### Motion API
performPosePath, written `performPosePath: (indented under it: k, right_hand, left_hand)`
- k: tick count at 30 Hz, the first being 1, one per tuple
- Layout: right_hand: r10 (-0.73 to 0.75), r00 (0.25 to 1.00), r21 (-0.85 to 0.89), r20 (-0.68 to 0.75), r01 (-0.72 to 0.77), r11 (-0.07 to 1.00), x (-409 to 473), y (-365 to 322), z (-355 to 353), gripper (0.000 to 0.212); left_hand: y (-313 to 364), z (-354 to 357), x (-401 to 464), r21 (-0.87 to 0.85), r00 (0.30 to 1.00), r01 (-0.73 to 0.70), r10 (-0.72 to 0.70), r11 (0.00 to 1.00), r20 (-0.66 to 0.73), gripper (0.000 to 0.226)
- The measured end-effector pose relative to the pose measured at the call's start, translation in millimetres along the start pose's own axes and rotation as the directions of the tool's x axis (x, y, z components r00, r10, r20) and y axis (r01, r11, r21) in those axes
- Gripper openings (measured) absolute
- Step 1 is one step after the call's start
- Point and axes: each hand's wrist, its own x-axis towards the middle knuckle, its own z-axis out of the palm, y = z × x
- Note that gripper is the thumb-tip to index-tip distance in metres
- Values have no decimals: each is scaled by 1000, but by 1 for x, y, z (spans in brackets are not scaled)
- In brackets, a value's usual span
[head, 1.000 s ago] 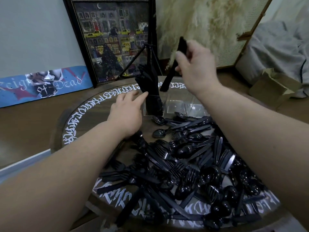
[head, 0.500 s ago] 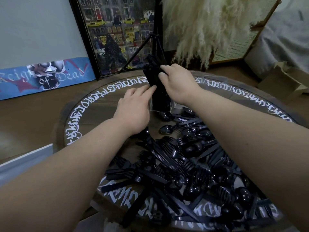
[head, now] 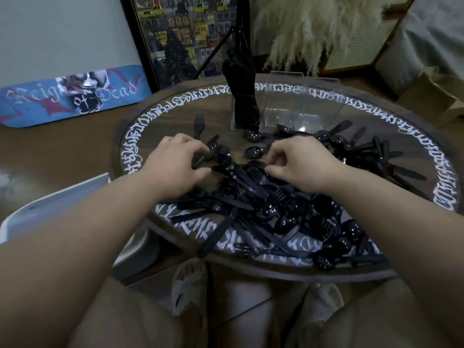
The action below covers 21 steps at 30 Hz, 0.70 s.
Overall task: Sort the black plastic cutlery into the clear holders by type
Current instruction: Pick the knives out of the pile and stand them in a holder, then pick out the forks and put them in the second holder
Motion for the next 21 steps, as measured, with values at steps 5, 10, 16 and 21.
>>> performPosePath:
  k: [5,10,16,21]
  right_hand:
    - [-24,978,-163,208,58,985,-18,-1,27,17]
    - [12,987,-262,163,31,965,-10,6,50,42]
    - [51,999,-271,-10,-52,961,7,11,58,45]
    - [29,993,-204,-115,-52,978,12,9,58,34]
  left_hand:
    - [12,18,-41,91,949,-168,135,982,285,82]
    - [7,35,-38,260,957,-145,70,955,280,92]
    - [-7,39,-22,227,990,-42,10,973,144,88]
    - [-19,38,-13,97,996,17,-26,995,88,83]
